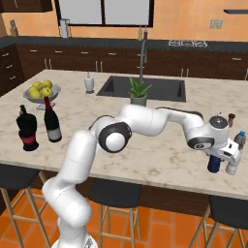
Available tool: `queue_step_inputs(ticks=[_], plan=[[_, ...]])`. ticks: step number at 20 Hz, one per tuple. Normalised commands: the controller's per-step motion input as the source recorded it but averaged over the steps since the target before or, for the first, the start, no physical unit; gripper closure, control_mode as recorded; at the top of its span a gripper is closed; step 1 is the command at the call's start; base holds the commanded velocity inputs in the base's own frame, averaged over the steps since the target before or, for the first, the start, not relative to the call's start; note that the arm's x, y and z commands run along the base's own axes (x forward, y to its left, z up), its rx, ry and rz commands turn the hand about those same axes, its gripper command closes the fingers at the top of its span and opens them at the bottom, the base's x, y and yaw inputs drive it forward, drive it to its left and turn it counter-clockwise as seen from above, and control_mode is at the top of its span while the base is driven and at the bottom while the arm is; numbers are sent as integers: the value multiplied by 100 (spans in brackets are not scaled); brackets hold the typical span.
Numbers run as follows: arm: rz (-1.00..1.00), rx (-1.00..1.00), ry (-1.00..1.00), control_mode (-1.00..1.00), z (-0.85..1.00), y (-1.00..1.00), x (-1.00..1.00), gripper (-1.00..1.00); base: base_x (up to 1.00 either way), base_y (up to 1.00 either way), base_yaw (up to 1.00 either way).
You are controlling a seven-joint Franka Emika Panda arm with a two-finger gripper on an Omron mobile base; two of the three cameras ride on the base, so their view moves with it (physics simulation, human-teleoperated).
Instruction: Move the plastic bottles in the middle to the plastics group, and the glass bottles in the middle to the glass group.
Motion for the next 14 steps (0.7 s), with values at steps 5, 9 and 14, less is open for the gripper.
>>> queue_step_inputs(ticks=[5,9,14], plan=[[0,-10,-1,-100,-28,9,0,100,0,0,0],[1,-8,-13,-100,-17,7,0,100,0,0,0],[0,-1,-13,-100,-2,-5,0,100,0,0,0]])
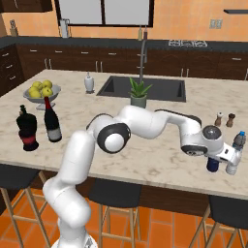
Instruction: Move the plastic bottles in the middle to the plastics group, and the glass bottles in the middle to the glass group.
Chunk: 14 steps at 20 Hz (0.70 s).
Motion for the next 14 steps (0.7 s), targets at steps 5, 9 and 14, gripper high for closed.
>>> queue_step_inputs(ticks=[5,9,14], plan=[[0,0,0,-100,0,0,0,-100,0,0,0],[0,-2,0,-100,10,0,0,-100,0,0,0],[0,-1,0,-100,24,0,0,-100,0,0,0]])
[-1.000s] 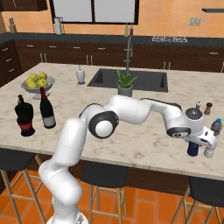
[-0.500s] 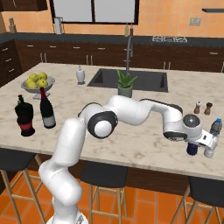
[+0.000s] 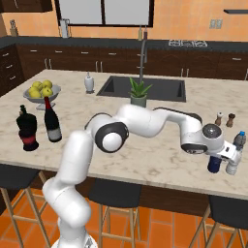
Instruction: Move the plastic bottles in the middle to the plastics group, and the glass bottles in the middle to the glass group.
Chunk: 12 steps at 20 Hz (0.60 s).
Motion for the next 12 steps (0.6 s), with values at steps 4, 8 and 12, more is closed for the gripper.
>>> queue_step_inputs(ticks=[4,8,12], plan=[[0,0,0,-100,36,0,0,-100,0,0,0],[1,0,-1,-100,83,7,-8,-100,0,0,0],[9,-13,0,-100,59,32,-14,-100,0,0,0]])
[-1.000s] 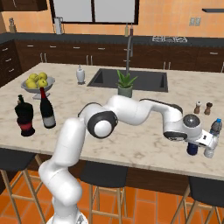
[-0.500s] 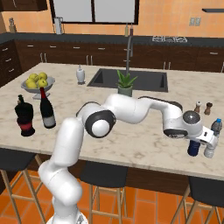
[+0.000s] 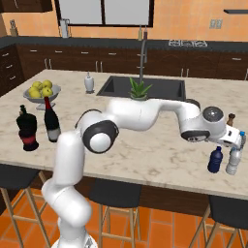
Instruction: Move the plastic bottles in the middle to the plastics group, and the glass bottles in the middle to the glass group.
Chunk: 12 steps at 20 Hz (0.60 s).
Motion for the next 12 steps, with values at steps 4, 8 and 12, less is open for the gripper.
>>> queue_step_inputs(ticks=[4,8,12], plan=[[16,-5,-4,-100,20,53,-22,-100,0,0,0],[15,0,-1,-100,6,74,-19,-100,0,0,0],[19,-9,10,-100,27,100,-27,-100,0,0,0]])
